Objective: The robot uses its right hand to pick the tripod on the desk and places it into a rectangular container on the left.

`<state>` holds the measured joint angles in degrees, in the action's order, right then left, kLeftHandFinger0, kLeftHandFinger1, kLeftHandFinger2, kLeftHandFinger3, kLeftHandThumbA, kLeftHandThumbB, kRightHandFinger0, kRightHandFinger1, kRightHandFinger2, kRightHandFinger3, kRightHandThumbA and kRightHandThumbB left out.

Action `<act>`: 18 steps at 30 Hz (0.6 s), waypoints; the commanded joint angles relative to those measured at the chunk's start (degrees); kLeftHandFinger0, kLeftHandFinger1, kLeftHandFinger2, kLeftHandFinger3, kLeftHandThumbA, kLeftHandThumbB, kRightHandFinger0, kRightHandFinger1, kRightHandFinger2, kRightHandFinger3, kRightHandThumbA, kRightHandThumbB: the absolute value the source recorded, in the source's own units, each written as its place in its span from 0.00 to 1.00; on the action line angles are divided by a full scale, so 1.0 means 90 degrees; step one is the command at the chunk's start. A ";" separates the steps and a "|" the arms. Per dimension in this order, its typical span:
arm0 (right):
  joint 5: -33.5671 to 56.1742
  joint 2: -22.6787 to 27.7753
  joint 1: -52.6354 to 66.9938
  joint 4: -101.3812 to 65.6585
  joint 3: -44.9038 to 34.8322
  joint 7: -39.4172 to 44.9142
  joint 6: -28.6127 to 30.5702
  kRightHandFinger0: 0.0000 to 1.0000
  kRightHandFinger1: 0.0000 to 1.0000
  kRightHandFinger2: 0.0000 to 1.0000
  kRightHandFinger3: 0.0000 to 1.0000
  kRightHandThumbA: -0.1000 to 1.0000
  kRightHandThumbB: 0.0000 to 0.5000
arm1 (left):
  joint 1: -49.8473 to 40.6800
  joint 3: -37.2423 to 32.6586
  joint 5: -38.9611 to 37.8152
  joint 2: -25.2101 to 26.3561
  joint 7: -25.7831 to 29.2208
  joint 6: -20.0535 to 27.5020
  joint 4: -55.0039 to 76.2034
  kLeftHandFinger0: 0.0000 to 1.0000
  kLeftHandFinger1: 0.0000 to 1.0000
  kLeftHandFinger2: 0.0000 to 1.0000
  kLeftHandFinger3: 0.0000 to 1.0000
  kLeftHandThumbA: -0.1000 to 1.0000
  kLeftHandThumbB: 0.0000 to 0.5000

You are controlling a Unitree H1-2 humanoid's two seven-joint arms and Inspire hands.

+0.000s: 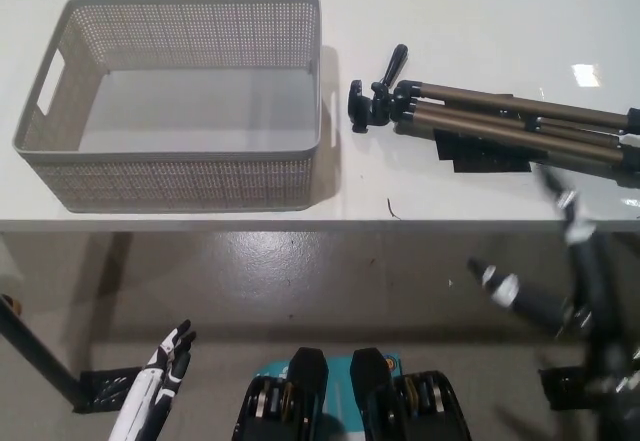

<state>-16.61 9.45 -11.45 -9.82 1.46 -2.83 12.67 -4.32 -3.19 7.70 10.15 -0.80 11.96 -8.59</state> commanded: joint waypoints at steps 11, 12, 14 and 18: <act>-0.1254 0.1611 -0.4975 0.1551 0.0872 0.2107 -0.3431 1.00 1.00 1.00 1.00 1.00 1.00 | -0.0031 0.0046 0.0044 0.0231 -0.0053 0.0620 -0.0014 1.00 1.00 1.00 1.00 1.00 0.37; -0.1468 0.1607 -0.5253 0.2000 0.1131 0.2261 -0.3471 1.00 1.00 1.00 1.00 1.00 1.00 | -0.0083 0.0034 0.0041 0.0212 -0.0057 0.0614 0.0023 1.00 1.00 1.00 1.00 1.00 0.36; -0.1666 0.1582 -0.5694 0.2649 0.1531 0.2560 -0.3670 1.00 1.00 1.00 1.00 1.00 1.00 | -0.0109 0.0020 0.0041 0.0209 -0.0061 0.0670 -0.0005 1.00 1.00 1.00 1.00 1.00 0.37; -0.1854 0.1331 -0.6410 0.4172 0.2107 0.2678 -0.3656 1.00 1.00 1.00 1.00 1.00 1.00 | -0.0137 0.0007 0.0058 0.0211 -0.0068 0.0673 0.0004 1.00 1.00 1.00 1.00 1.00 0.38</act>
<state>-24.26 21.01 -53.21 12.38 12.48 10.11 -8.38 -4.70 -3.16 7.69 10.17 -0.82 12.45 -9.15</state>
